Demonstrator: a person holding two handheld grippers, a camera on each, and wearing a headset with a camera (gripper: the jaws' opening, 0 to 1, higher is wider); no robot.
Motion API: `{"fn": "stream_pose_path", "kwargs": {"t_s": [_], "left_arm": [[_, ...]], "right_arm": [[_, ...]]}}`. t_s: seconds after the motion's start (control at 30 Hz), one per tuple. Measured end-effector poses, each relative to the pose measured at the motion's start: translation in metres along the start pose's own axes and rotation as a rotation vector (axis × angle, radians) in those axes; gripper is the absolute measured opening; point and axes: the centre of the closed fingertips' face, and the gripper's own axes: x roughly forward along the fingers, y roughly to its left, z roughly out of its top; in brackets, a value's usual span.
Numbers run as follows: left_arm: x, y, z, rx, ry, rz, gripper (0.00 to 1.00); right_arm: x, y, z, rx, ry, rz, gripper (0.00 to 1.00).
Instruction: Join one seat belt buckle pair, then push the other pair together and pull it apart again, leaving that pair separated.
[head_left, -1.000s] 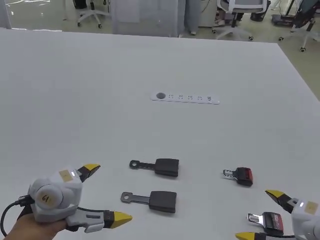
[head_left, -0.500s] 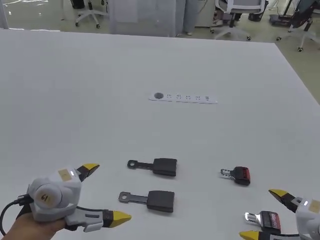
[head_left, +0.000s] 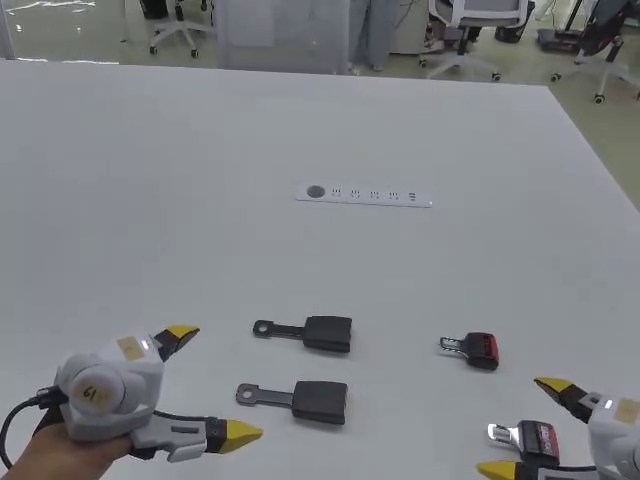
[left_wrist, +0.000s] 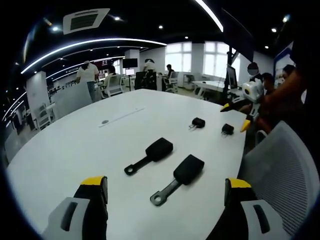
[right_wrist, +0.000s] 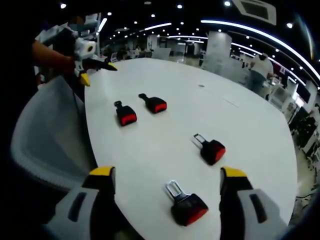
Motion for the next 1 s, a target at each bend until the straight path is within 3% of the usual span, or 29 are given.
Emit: {"fn": "stream_pose_path", "kwargs": {"t_s": [0.53,1.0], "left_arm": [[0.0019,-0.0014,0.0013,0.006,0.005,-0.005,0.99],[0.0042,-0.0018,-0.0018,0.008,0.012,-0.012,0.99]], "right_arm": [[-0.0072,-0.005,-0.0094,-0.014,0.025,0.02,0.86],[-0.0073,-0.0081,-0.0085,-0.005,0.016,0.012,0.86]]}}
